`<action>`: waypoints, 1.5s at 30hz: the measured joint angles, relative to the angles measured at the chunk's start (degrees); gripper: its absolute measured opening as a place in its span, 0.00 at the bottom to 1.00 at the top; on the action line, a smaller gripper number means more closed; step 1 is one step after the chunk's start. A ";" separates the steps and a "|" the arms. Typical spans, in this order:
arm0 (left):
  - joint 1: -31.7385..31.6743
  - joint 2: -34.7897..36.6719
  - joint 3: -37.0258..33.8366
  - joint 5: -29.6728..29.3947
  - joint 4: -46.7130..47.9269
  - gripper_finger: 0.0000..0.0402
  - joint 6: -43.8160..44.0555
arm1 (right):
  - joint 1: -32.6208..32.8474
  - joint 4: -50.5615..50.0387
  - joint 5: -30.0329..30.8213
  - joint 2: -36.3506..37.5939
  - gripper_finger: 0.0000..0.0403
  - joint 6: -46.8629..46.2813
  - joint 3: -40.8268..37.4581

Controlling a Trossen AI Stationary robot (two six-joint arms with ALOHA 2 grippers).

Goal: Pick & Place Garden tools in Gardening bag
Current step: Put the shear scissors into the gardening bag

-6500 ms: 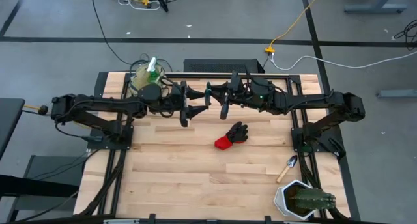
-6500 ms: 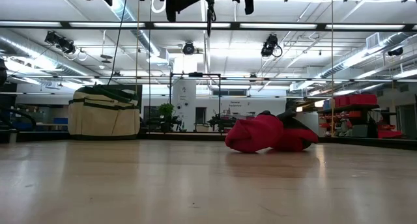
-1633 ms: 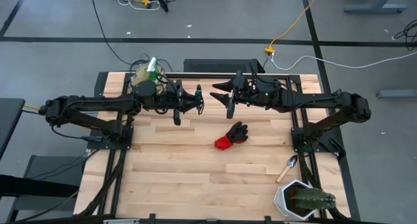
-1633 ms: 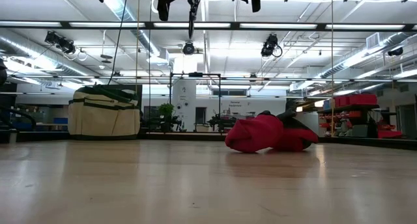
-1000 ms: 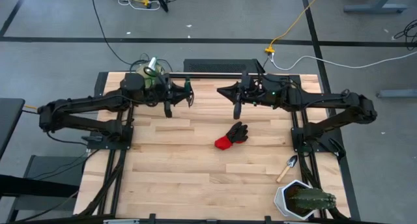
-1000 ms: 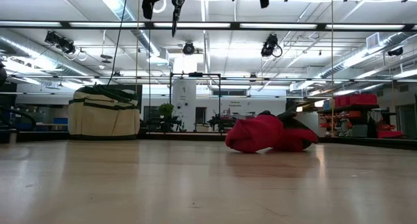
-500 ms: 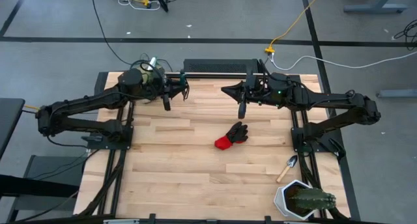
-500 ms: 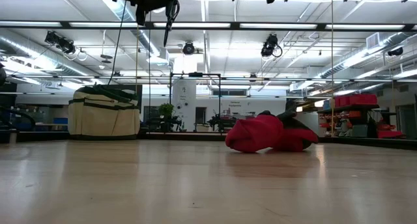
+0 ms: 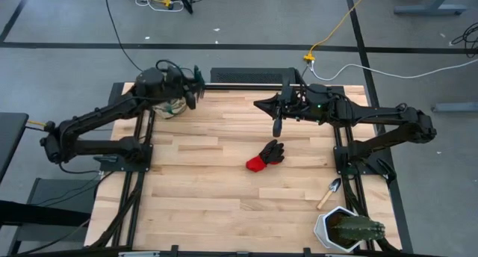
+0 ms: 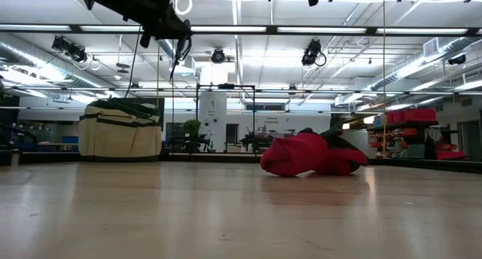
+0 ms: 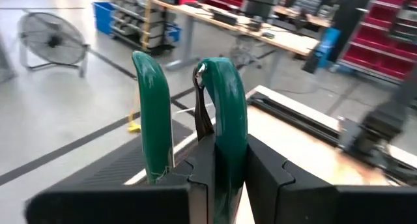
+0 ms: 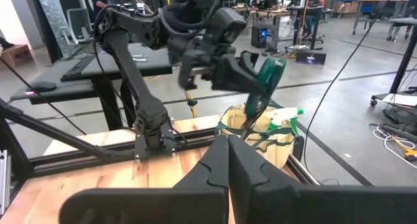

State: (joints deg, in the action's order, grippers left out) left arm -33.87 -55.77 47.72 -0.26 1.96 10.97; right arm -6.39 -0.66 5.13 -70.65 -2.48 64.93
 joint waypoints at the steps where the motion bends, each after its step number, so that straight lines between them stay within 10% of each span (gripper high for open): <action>1: -1.00 0.00 0.00 -0.10 0.00 0.15 -0.22 | 0.00 0.00 0.00 -0.02 0.00 0.00 0.00; 45: -13.22 10.36 -1.29 -14.06 16.60 0.15 -7.11 | -0.02 -0.24 0.34 -0.07 0.00 -0.10 0.00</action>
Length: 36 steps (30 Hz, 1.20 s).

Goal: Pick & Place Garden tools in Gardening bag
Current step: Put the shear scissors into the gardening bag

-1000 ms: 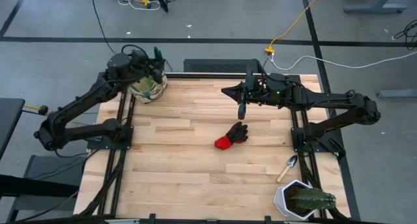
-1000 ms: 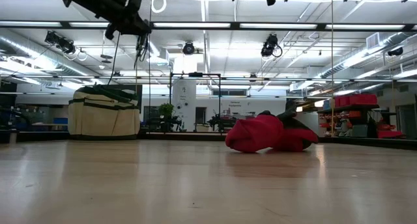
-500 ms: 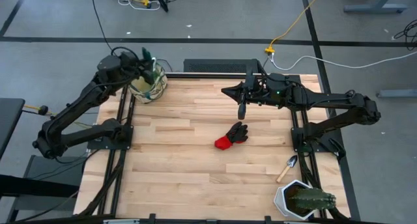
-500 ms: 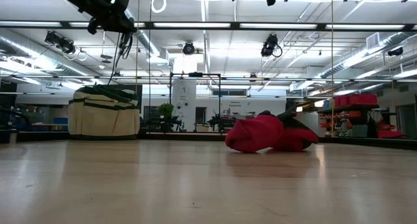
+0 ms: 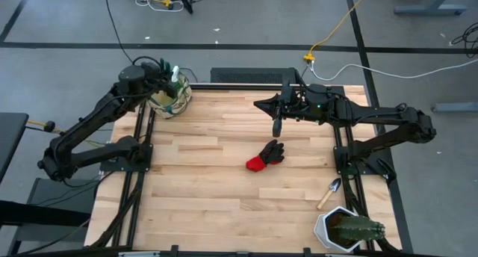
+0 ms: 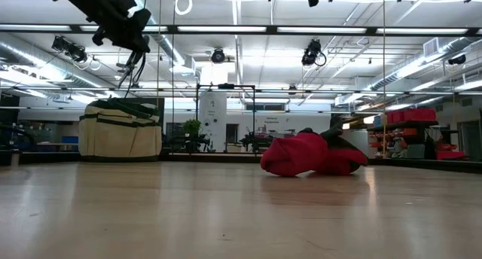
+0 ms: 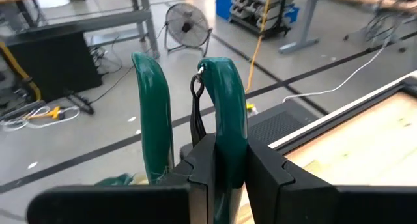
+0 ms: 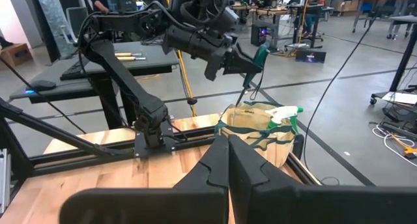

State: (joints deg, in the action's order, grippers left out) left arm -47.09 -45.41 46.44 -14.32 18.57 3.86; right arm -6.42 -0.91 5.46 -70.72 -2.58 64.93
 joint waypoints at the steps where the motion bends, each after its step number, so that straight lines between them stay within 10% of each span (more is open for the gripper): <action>1: 0.00 -0.25 -0.05 -0.50 0.32 0.15 0.04 | 0.00 0.00 0.10 0.00 0.00 0.04 0.00; 36: 0.00 -13.20 -0.07 -5.98 -4.23 0.15 -0.68 | 0.00 -0.02 0.12 -0.04 0.00 0.02 0.00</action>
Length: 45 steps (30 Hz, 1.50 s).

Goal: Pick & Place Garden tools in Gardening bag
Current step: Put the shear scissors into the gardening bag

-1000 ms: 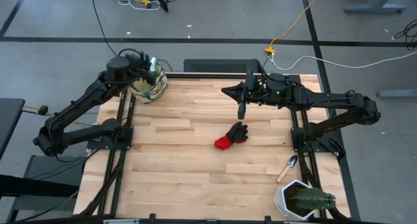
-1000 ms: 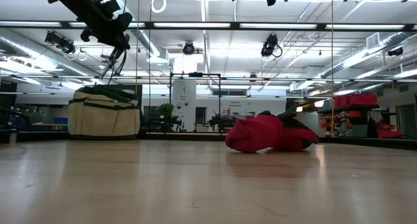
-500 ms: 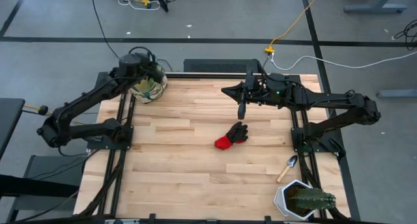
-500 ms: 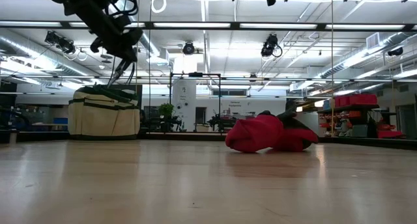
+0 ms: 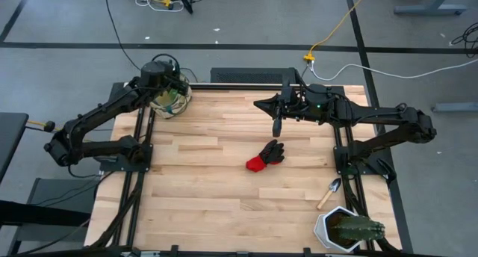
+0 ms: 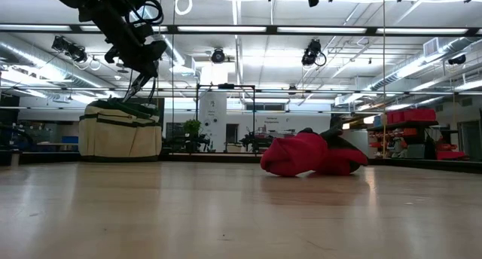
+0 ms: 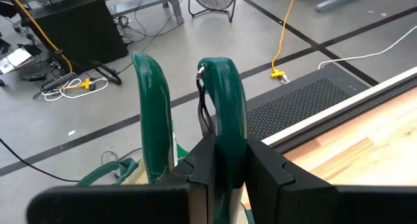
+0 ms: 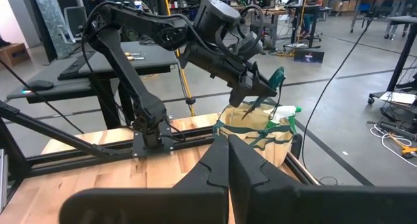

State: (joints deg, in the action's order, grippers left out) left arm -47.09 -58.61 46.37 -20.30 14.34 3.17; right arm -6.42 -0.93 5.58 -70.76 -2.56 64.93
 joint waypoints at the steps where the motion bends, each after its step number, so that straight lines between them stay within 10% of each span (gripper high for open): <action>1: 0.00 0.00 0.00 -0.06 -0.16 0.15 -0.01 | 0.00 0.00 0.00 0.00 0.00 0.04 0.00; 45: -1.64 -5.84 -0.04 -0.46 -1.32 0.16 2.41 | 0.02 -0.02 -0.02 0.00 0.00 0.08 0.00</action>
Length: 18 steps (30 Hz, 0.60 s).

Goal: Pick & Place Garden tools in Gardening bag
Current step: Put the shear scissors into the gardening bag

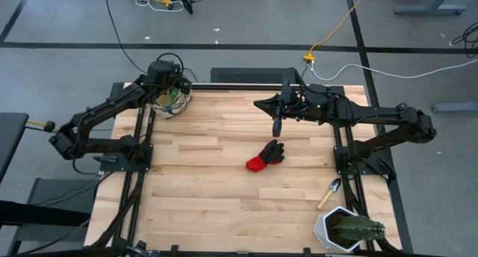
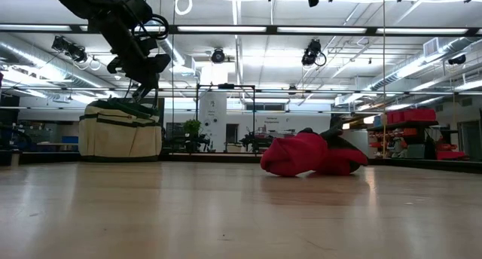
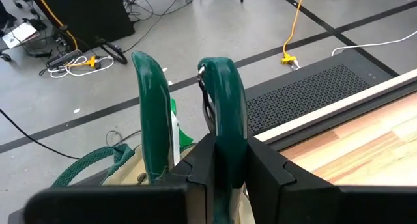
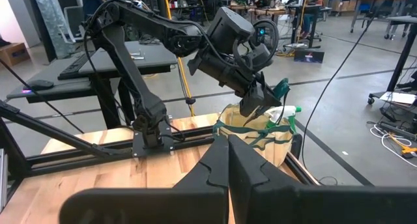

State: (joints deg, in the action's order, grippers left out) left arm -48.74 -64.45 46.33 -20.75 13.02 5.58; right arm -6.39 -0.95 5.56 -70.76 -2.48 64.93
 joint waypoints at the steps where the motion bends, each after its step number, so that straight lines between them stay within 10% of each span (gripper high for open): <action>1: -0.01 0.00 0.00 0.00 -0.01 0.16 0.00 | 0.00 0.00 0.00 0.00 0.00 0.00 0.00; 18: -0.02 0.00 0.00 0.00 0.04 0.17 -0.24 | 0.00 0.00 0.00 0.00 0.00 -0.05 0.00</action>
State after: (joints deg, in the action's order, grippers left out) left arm -48.75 -64.45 46.33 -20.75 13.06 5.34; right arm -6.39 -0.95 5.56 -70.76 -2.53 64.93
